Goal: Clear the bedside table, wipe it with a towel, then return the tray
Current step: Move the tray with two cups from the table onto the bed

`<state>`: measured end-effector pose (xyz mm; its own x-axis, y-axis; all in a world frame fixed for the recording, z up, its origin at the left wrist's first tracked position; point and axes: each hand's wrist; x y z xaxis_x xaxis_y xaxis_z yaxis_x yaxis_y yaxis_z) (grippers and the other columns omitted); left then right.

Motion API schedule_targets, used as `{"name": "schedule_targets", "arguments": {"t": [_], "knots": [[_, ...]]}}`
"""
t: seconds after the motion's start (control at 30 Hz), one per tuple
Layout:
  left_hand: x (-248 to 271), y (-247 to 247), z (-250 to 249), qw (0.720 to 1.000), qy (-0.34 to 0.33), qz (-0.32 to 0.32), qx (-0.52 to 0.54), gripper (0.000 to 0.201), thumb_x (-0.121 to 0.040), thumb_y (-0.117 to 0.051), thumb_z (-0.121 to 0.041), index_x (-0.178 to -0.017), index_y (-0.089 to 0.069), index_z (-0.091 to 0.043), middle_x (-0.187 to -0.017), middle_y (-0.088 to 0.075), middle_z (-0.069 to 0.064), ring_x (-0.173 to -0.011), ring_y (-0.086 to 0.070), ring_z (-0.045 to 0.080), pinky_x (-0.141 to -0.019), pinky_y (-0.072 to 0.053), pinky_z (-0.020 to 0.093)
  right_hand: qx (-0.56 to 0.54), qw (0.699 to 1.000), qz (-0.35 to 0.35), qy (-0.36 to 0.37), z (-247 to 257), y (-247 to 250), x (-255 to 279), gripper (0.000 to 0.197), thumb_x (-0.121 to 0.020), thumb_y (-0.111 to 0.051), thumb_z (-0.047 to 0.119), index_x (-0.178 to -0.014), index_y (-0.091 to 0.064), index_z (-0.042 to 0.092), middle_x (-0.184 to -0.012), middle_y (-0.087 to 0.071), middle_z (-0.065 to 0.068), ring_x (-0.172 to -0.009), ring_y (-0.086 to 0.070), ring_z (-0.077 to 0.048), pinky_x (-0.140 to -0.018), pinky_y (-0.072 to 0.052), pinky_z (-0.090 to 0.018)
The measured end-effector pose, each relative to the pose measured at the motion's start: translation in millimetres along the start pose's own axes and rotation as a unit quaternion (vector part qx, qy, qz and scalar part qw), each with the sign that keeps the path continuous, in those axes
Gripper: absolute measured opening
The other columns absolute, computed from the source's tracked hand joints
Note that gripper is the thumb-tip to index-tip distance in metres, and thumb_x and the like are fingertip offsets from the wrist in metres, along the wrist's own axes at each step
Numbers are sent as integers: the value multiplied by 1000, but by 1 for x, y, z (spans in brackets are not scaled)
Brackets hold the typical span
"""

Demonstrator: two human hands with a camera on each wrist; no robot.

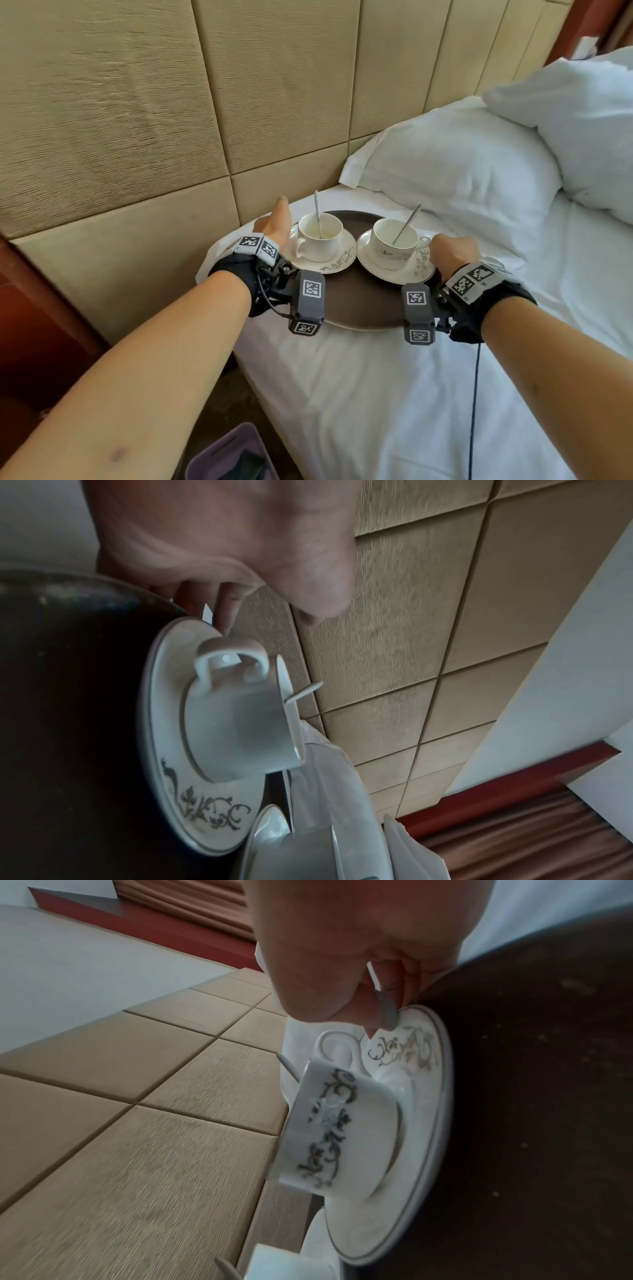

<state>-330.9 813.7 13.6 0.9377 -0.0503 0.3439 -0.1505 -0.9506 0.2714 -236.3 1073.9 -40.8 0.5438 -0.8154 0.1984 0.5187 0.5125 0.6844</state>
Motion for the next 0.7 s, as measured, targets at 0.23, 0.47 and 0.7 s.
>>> {"name": "schedule_targets", "arguments": {"t": [0.23,0.47,0.7], "knots": [[-37,-19,-23,1000,-7,-1,12,72,-90,-35,-62,-139,-46,-11,-144,-47,13,-130,-47,32,-106,-35,41,184,980,22,73,8,-14,-59,42,-98,-34,24,-124,-59,4,-107,-56,-17,-87,-37,-23,-75,-30,-31],[-65,-40,-35,1000,-14,8,12,73,-91,-34,-64,-142,-44,-13,-145,-46,9,-131,-46,30,-88,-32,31,200,975,29,90,17,-20,-94,41,-99,-35,20,-127,-60,4,-103,-54,-16,-86,-36,-21,-71,-26,-28],[-69,-42,-29,998,-12,3,63,97,-70,-34,-78,-145,-39,-16,-151,-40,10,-135,-43,30,-113,-32,45,178,981,39,60,24,-23,-99,40,-100,-33,15,-127,-56,-4,-129,-56,-26,-102,-52,-37,-76,-27,-28]]}}
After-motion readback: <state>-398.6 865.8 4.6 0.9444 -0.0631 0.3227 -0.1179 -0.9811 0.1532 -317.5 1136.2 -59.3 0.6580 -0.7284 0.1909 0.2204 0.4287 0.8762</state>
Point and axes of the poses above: each hand's wrist, its own x-axis away from the middle knuckle, its own y-axis out of the back of the hand, z = x × y
